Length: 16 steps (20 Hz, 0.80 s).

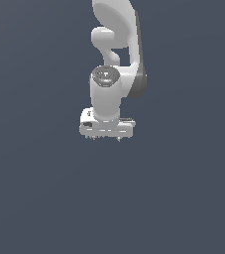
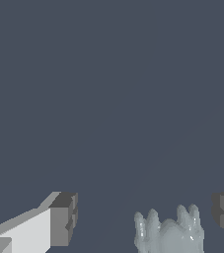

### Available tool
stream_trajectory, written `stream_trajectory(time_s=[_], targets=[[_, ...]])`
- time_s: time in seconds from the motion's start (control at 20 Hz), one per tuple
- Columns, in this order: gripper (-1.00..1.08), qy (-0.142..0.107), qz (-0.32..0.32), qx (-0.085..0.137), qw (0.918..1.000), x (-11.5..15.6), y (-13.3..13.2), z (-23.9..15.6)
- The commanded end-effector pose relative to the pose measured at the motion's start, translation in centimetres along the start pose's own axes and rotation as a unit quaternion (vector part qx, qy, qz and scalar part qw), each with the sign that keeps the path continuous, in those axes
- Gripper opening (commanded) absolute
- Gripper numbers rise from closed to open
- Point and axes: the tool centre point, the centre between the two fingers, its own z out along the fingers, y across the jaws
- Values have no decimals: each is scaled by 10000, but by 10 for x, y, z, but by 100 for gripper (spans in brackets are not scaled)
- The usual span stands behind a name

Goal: Pick up the object and move it to a goal position.

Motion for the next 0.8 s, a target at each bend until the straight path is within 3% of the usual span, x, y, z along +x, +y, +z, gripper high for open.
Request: stream_trajectory(time_s=[0.0, 0.45, 0.75], targets=[[100, 0, 0, 0, 10000, 0, 0, 0], [100, 298, 159, 20, 9994, 15, 21, -25], [100, 296, 188, 23, 9994, 14, 21, -24]])
